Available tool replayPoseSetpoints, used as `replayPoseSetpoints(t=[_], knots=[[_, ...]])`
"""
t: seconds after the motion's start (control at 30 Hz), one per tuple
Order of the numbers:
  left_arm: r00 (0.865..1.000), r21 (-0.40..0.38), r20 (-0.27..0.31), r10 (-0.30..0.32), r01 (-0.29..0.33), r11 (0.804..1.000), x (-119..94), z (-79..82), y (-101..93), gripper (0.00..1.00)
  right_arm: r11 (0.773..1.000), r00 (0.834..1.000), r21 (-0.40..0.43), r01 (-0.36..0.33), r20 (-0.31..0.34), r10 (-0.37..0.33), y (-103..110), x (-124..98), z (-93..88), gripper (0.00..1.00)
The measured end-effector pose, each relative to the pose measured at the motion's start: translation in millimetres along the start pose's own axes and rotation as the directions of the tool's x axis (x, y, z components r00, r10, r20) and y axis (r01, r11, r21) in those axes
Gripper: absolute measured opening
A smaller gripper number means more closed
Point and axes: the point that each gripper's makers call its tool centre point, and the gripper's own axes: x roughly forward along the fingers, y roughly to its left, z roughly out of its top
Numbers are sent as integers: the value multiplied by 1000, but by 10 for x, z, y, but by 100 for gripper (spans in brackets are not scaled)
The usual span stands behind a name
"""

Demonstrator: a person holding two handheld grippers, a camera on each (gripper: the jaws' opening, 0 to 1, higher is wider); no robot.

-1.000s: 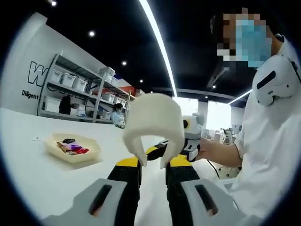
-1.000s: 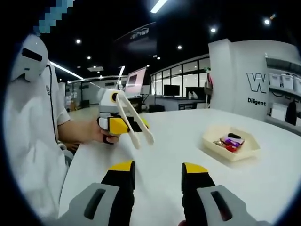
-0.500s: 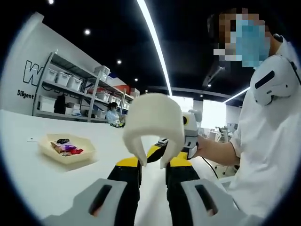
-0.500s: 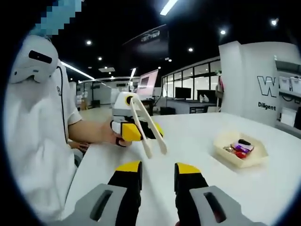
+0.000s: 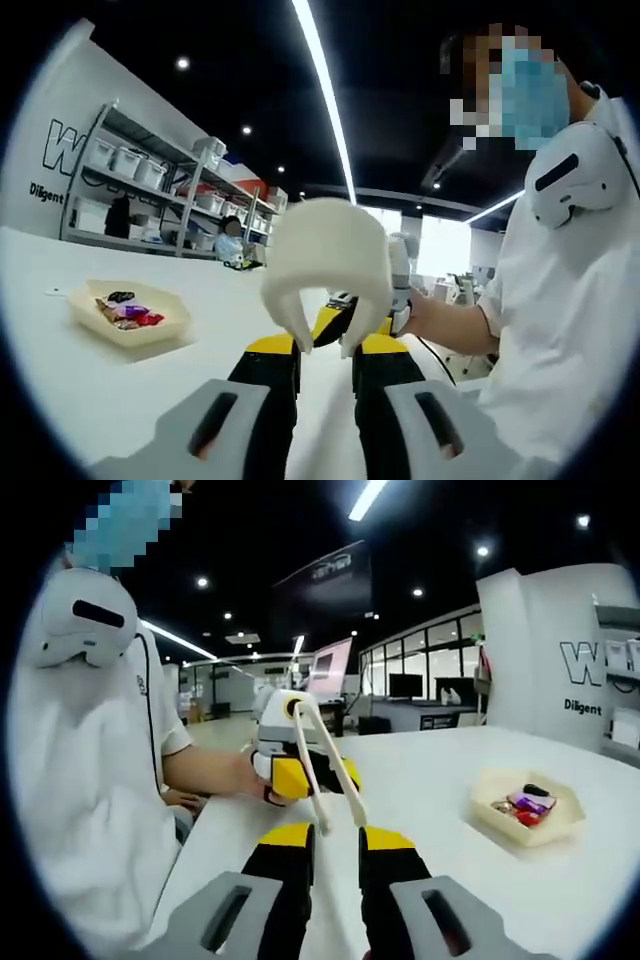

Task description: Place the target food into the container with the food tongs after gripping and lifting it, then release it inside without dropping or visibly crushing the food.

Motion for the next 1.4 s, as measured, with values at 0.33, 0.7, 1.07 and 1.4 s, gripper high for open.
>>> replayPoseSetpoints(t=[0.33, 0.7, 1.07, 1.4], knots=[[1000, -22, 19, -20, 21, 1000, 0, 21, 16, 19, 999, 999, 6, -42, 19, 42, 66, 10, 45, 6], [999, -35, 11, -40, 41, 999, 27, -18, -21, 19, 997, 997, -11, -79, 15, 79, 131, 28, 46, 2], [997, -46, 4, -71, 71, 996, 42, -43, -96, 20, 993, 992, -11, -122, 36, 122, 202, 28, 74, 0], [997, -57, 8, -82, 83, 995, 45, -48, -120, 20, 990, 989, -5, -141, 43, 141, 245, 24, 81, 0]])
